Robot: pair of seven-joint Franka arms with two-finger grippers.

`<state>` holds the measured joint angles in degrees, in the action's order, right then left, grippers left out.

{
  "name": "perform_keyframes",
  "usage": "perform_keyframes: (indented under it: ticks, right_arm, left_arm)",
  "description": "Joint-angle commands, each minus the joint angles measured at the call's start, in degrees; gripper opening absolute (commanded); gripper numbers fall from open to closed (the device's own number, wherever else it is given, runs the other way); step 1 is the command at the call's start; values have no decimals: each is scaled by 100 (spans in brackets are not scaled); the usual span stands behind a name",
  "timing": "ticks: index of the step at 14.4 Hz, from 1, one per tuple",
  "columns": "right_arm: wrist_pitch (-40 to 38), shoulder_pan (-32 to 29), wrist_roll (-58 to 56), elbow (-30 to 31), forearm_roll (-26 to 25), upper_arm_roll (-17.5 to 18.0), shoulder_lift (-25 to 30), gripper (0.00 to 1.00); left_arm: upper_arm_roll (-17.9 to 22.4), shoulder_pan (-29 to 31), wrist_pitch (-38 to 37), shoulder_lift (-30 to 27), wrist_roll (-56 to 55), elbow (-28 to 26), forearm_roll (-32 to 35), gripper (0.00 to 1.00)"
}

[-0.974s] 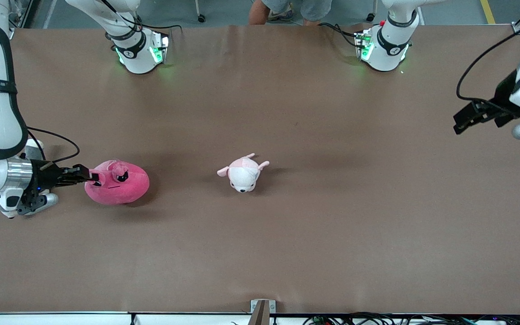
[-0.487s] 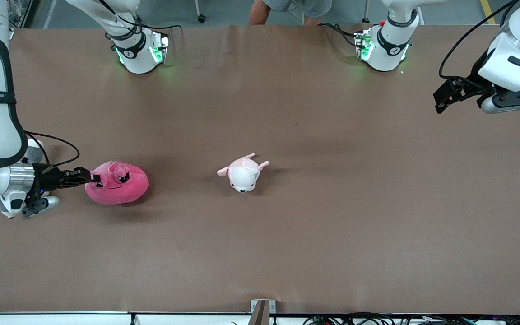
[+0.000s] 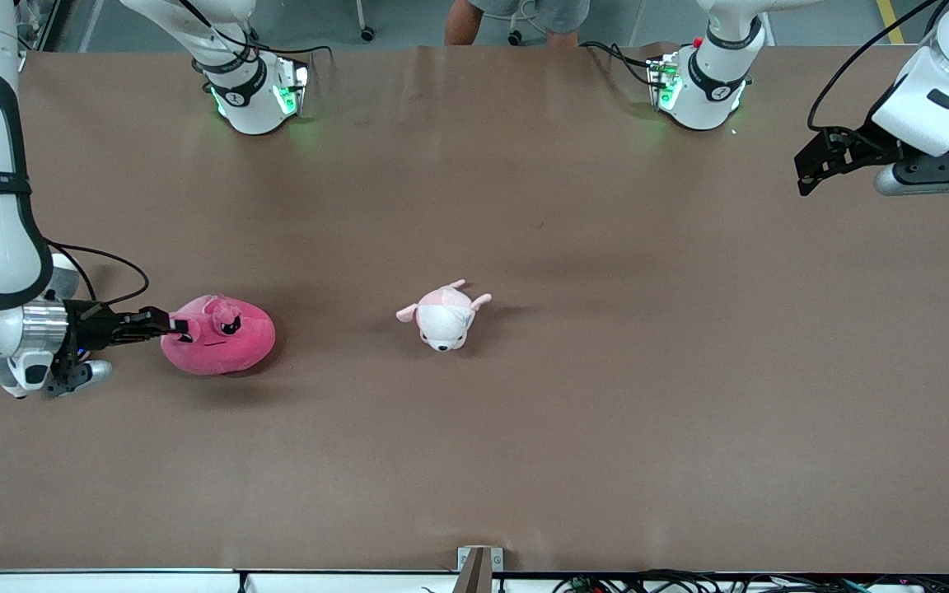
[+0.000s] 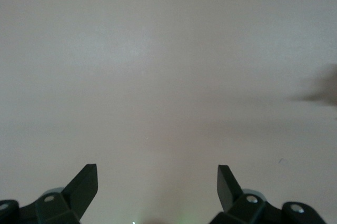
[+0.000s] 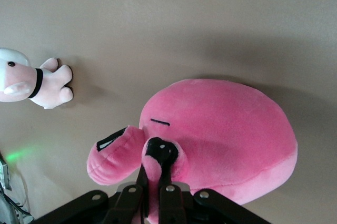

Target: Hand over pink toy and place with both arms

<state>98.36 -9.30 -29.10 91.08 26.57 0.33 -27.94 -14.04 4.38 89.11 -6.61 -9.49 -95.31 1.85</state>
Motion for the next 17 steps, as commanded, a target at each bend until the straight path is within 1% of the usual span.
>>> perform_keyframes:
  ticks: [1, 5, 6, 7, 8, 10, 12, 13, 15, 16, 17]
  right_arm:
    - [-72, -133, -87, -37, 190, 90, -98, 2]
    - [-116, -151, -131, -37, 287, 81, -168, 3]
    - [-72, -151, -148, -46, 287, 81, -186, 9]
    - [-54, -116, -122, -55, 270, 81, -186, 42]
    - [-37, -125, -105, -90, 252, 72, -177, 99]
    - [-98, -151, -70, -404, 138, 63, -159, 100]
    - [-211, -177, -8, -756, -186, 63, -89, 100]
    - [-282, -160, 88, -949, -301, 63, -63, 100]
    - [-641, -142, 456, -1336, -512, 63, -45, 100]
    - [-878, -125, 719, -1521, -582, 55, 51, 100]
    - [-1019, -107, 974, -1618, -740, 55, 173, 100]
  left_arm:
    - [269, -69, -70, -174, 123, -84, -105, 100]
    - [419, -306, -61, -174, 114, -93, -97, 99]
    - [420, -315, -69, -174, 114, -93, -97, 97]
    - [420, -315, -61, -165, 105, -84, -105, 97]
    - [420, -333, -61, -148, 105, -84, -105, 97]
    - [437, -411, -61, -147, 79, -84, -114, 97]
    - [586, -543, -61, -147, 0, -93, -114, 98]
    - [682, -683, -52, -147, -96, -101, -106, 98]
    - [1120, -999, -52, -139, -80, -93, -105, 99]
    - [1245, -1079, -61, -130, -27, -101, -105, 99]
    - [1228, -1071, -61, -130, -9, -101, -97, 99]
